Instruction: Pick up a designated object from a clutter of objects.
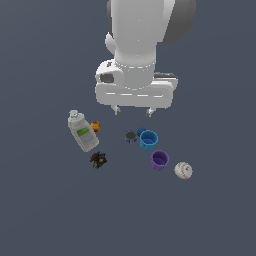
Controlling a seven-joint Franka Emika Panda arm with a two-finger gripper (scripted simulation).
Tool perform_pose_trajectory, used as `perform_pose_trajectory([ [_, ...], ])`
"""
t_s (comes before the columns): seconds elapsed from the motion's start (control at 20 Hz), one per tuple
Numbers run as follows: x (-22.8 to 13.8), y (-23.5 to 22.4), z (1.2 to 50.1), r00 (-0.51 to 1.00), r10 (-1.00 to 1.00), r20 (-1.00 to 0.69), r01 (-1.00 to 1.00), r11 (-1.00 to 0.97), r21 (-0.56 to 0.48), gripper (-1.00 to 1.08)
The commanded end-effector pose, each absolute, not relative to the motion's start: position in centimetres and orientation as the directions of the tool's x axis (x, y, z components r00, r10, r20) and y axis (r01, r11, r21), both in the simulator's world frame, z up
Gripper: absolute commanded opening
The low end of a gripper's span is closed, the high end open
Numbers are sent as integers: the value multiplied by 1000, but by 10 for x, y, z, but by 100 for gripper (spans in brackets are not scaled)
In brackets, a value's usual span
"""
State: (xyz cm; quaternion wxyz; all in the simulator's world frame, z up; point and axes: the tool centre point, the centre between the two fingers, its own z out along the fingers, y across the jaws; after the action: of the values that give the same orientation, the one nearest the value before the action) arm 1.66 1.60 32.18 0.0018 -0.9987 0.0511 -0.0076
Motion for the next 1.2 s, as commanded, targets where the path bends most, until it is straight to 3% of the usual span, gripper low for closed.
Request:
perform_pose_trajectory([
  [0.0,22,22,316,991,-135,14,-135,-991,-5,100],
  [1.15,73,109,238,847,-531,7,-531,-847,-5,100],
])
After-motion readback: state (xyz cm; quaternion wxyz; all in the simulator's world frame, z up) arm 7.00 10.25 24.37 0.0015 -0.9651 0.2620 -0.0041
